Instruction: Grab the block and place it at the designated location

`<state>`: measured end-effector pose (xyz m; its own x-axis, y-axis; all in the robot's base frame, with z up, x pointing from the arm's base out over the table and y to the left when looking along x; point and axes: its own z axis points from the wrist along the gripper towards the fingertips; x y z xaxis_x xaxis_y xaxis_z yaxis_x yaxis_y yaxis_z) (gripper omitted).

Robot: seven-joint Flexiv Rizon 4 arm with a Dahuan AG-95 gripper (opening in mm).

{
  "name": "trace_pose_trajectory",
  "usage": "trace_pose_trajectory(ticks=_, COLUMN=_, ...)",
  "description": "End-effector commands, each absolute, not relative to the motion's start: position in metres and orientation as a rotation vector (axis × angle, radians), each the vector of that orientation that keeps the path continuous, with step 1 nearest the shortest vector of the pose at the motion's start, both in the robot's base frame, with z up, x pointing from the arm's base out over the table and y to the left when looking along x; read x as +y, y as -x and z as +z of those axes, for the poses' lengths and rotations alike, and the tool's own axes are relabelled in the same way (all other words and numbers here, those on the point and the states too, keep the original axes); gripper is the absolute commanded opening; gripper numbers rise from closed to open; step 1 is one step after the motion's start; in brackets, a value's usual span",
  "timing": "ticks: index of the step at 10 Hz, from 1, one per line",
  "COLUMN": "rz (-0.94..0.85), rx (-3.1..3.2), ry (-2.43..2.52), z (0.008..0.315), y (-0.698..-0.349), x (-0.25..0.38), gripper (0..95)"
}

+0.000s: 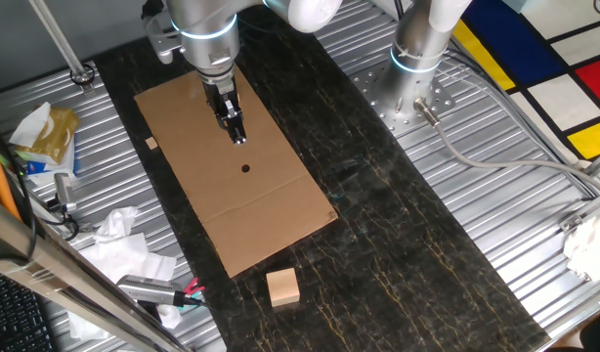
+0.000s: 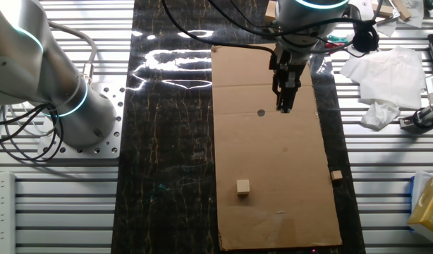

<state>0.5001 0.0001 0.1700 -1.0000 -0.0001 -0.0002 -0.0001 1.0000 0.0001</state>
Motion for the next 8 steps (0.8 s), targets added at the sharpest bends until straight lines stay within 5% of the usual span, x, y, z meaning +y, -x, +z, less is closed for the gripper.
trace_pose_trajectory(ticks=1, rz=0.037, rx=2.995, ry=-0.016, z=0.1700, y=-0.5000, x=0.0000, gripper=0.0)
trace_pose_trajectory(ticks=8, rz=0.027, rx=3.001, ry=-0.019, z=0.1711, y=-0.4998, x=0.0004, gripper=0.0)
